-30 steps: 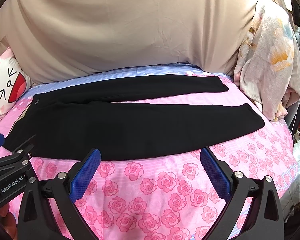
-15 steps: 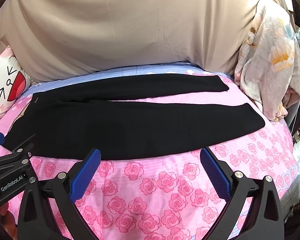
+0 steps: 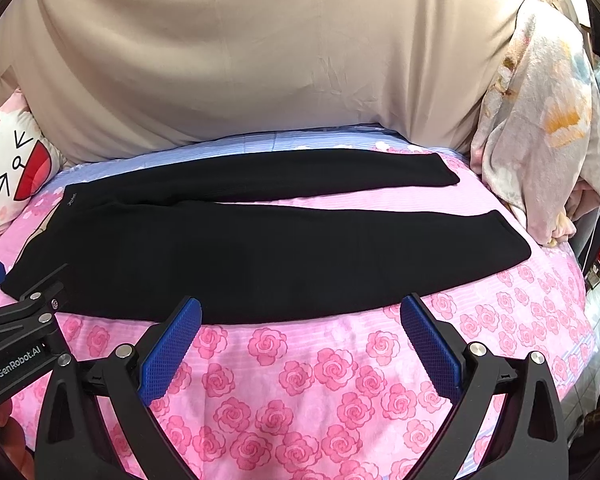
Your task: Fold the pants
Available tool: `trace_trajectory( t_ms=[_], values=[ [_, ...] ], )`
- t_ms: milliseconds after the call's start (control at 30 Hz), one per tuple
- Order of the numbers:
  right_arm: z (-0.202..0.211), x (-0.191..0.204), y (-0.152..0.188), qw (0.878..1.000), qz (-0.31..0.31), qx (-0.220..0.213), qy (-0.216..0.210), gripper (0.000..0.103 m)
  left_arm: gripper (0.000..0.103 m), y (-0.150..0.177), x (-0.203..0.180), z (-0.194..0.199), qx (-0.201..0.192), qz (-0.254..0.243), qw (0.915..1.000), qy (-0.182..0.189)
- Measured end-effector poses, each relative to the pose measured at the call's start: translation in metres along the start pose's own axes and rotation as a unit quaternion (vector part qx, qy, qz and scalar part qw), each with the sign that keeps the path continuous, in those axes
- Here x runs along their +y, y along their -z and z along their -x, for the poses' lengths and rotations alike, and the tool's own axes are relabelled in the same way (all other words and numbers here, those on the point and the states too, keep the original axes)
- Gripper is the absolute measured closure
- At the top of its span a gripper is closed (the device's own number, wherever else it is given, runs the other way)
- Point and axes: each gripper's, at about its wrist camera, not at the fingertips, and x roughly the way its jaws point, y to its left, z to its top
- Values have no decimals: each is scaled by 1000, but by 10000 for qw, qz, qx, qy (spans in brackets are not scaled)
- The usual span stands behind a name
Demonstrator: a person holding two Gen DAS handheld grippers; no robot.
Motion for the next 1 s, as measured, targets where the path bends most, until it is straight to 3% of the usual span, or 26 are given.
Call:
trace_trajectory(
  t_ms=[1000],
  values=[
    [-4,4,1,10000,31,53,6,5,5,-3,6,-2,42,34,10000,-53]
  ],
)
